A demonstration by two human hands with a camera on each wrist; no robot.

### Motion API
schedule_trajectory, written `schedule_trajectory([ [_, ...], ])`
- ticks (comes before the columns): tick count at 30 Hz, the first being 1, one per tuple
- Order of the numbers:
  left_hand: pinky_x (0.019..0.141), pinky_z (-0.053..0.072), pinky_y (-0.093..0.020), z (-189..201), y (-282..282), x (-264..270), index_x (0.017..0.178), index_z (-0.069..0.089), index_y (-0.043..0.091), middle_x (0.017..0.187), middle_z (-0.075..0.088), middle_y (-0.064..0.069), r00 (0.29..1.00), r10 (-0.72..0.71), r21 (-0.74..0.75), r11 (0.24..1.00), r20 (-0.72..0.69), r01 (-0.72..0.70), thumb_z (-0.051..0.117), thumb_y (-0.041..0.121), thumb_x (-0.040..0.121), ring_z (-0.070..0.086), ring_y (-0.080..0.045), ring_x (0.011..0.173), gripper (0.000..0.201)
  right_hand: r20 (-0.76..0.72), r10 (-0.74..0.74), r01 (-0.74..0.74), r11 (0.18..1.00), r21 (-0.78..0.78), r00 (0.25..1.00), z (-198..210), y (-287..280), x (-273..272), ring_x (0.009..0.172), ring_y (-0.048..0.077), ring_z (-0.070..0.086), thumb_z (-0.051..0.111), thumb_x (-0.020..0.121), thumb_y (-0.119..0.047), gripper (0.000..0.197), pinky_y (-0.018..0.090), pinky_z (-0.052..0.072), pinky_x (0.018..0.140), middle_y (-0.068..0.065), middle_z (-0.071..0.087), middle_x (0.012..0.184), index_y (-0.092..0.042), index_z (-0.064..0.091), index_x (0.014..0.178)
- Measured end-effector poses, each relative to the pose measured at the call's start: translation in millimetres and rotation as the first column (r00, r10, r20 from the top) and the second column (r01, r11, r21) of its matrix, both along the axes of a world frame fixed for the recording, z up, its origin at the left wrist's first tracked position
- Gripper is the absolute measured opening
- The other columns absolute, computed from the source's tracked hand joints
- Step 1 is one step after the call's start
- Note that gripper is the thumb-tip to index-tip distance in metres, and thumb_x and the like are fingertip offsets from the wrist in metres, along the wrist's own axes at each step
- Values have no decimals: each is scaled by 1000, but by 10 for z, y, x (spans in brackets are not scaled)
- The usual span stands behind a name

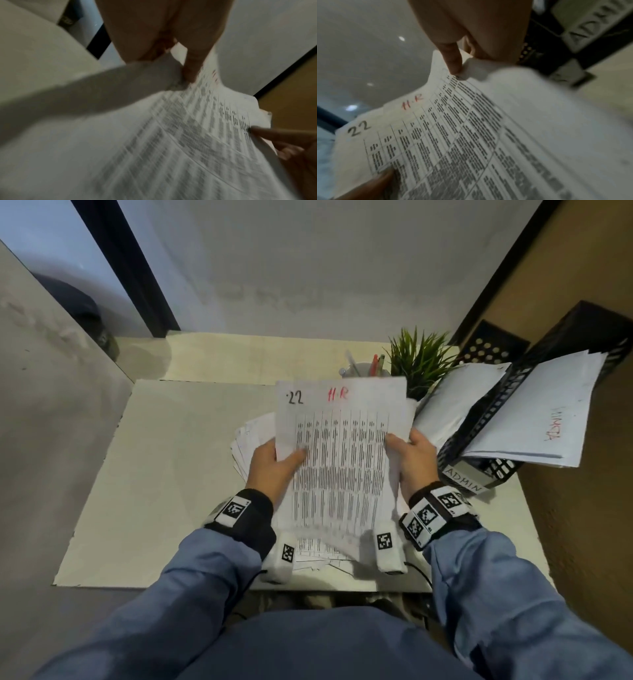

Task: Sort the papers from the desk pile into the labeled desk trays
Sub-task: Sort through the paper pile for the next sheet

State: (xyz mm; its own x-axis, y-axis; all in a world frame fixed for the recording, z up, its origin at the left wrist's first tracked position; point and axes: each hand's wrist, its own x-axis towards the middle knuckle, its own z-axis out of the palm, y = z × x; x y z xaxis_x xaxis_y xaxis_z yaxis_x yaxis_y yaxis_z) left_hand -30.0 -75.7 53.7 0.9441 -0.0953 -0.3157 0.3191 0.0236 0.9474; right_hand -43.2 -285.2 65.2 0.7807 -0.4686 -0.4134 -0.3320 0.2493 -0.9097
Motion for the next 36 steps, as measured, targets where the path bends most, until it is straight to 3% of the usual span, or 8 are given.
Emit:
schedule_trajectory([
  [6,71,51,-10,374,-100,25,109,61,18,97,67,10,910,169,44,979,378,-200,61,14,89,65,2,89,20,299,83,-22,979,-201,951,579,121,-63,80,14,66,63,76,11,32,29,58,73,6,64,87,-18,58,87],
  [8,68,49,-6,230,-93,-25,110,60,19,97,66,12,935,128,110,979,332,-174,61,15,89,64,2,88,21,248,91,-40,979,-202,964,502,186,-116,67,3,64,61,76,14,31,20,55,64,2,62,79,-17,58,81],
  [15,74,45,-28,-377,91,31,76,69,17,76,65,0,994,76,189,980,-83,-59,62,4,79,59,-21,80,14,-55,79,-90,970,-226,995,-51,166,-159,60,14,55,56,75,10,12,21,48,55,9,56,70,3,59,84],
  [18,68,45,-12,-123,18,155,83,64,16,83,64,4,986,40,309,947,161,-89,54,-11,79,57,-17,86,29,15,6,0,942,-335,1000,67,-13,-29,81,17,56,47,78,15,27,26,47,70,9,61,90,8,63,98],
  [23,79,43,-11,612,-279,396,100,64,17,93,65,7,861,-183,381,925,475,-14,58,11,82,58,-8,89,20,104,-220,243,849,-469,970,168,-334,115,115,17,52,55,88,-7,38,26,41,99,6,56,124,-7,54,126],
  [25,71,37,-2,844,-420,493,102,63,15,87,63,12,806,-282,475,880,520,2,56,12,87,56,0,78,17,29,-273,255,849,-462,962,83,-462,172,121,23,50,57,87,-13,45,24,39,95,11,53,131,-6,48,131],
  [31,49,28,-6,1196,-945,753,95,60,13,70,49,8,698,-495,686,728,518,7,53,15,86,43,-4,58,12,-233,-343,313,937,-156,910,-138,-606,364,99,28,62,69,75,-22,53,35,50,91,15,62,111,3,53,119],
  [36,59,33,-24,1351,-1397,863,92,58,8,76,52,-3,648,-621,790,611,441,48,51,15,84,48,-21,68,12,-300,-183,173,983,-60,936,-38,-721,395,63,20,54,52,83,-4,25,36,55,70,8,52,90,-11,47,107],
])
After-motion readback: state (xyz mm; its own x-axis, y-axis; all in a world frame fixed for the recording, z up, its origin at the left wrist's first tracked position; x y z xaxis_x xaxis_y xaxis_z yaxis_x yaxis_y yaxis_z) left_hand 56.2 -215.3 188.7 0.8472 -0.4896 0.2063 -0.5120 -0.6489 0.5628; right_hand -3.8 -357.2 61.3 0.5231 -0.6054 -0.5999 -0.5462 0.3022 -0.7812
